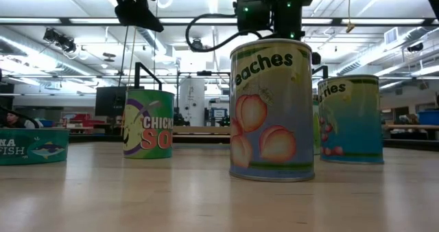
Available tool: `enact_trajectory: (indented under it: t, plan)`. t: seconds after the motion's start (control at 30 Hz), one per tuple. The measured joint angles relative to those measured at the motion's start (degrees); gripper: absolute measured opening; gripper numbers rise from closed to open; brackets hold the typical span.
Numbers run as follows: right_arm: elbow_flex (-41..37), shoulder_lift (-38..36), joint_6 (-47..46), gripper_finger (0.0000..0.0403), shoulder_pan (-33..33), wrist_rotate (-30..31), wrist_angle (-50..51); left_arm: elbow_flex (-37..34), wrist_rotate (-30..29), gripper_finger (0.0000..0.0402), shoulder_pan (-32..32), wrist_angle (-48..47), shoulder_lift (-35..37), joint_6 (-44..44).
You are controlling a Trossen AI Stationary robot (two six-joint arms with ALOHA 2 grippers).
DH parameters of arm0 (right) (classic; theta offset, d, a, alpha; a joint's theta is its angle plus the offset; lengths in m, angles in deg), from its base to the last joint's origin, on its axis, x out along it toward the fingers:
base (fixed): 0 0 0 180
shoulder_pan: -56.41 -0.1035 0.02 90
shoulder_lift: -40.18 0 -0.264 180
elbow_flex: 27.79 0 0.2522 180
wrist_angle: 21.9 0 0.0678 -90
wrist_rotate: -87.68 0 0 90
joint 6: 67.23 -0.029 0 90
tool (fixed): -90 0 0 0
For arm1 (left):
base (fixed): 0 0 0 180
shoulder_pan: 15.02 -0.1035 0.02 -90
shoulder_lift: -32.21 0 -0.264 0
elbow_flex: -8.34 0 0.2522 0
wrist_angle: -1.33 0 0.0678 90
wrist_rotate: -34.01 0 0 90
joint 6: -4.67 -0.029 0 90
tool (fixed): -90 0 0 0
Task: Pick and place cans onto a shelf
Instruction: Put the canned pineapples on the shelf
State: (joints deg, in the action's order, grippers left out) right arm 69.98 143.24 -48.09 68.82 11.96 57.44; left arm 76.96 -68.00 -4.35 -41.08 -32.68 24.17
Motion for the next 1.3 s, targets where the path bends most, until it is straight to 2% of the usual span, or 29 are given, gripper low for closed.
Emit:
enact_trajectory:
  t: [0.43, 0.77, 1.3]
  plan:
    - [-0.02, 0.00, 0.13, 0.0376, 1.70, 2.62, 0.17, 0.00, 0.00, 0.0389, 0.00, 0.02, 0.00, 0.86]
    - [-0.02, 0.00, -1.64, 0.0378, 1.59, 4.11, 1.97, 0.00, -0.07, 0.0389, 0.00, 0.07, 0.00, 0.55]
    - [-0.02, -0.05, -1.10, 0.0378, 2.36, 3.80, -0.68, 0.00, -6.52, 0.0389, 0.00, 1.85, 0.00, -0.02]
